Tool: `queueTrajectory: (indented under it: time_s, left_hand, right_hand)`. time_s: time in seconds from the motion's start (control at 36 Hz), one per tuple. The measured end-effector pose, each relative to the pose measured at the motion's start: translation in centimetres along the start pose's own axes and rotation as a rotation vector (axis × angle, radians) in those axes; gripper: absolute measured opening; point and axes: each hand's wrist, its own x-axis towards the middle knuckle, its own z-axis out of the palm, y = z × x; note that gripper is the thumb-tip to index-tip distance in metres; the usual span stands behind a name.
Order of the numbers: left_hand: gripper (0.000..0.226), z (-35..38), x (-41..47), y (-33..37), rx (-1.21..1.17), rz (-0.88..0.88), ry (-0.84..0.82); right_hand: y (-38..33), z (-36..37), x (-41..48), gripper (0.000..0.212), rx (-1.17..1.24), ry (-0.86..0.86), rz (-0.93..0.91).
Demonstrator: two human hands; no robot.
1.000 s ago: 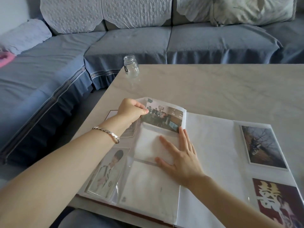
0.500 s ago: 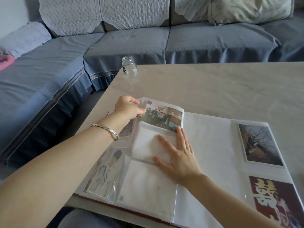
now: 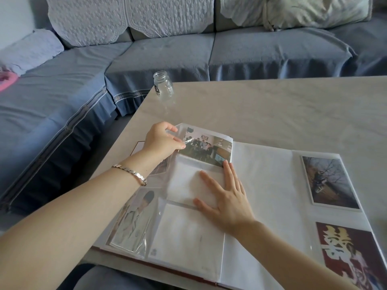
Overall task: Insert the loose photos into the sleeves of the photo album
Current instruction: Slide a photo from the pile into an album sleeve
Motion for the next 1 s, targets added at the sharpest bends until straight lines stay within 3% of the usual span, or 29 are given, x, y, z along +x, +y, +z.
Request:
queueTrajectory:
  time_s: [0.19, 0.31, 0.44, 0.53, 0.72, 0.83, 0.94, 1.0]
  left_hand:
    - [0.040, 0.1, -0.7, -0.1, -0.012, 0.101, 0.039]
    - [0.036, 0.2, -1.2, -0.3, -0.042, 0.137, 0.066]
    - [0.034, 0.3, -1.6, -0.7, -0.071, 0.194, 0.088]
    - [0.034, 0.4, -1.8, -0.9, -0.080, 0.216, 0.088]
    - [0.031, 0.6, -2.0, -1.2, -0.090, 0.216, 0.089]
    - [0.031, 0.7, -2.1, -1.3, -0.110, 0.233, 0.097]
    - [0.032, 0.9, -2.1, -1.5, -0.119, 0.244, 0.131]
    - [0.032, 1.0, -2.1, -1.4, -0.125, 0.237, 0.144]
  right_hand:
    - [0.0, 0.0, 0.0, 0.087, -0.008, -0.003, 0.002]
    - [0.2, 0.2, 0.0, 0.103, 0.013, 0.023, -0.006]
    - [0.1, 0.1, 0.0, 0.087, 0.003, 0.013, -0.005]
    - [0.1, 0.2, 0.0, 0.096, 0.009, 0.021, -0.010]
    - [0.0, 0.1, -0.1, 0.084, 0.028, 0.032, -0.014]
    - [0.1, 0.2, -0.1, 0.085, 0.026, 0.033, -0.014]
    - [0.3, 0.5, 0.0, 0.098, 0.038, 0.053, -0.017]
    - [0.3, 0.4, 0.0, 0.092, 0.028, 0.043, -0.011]
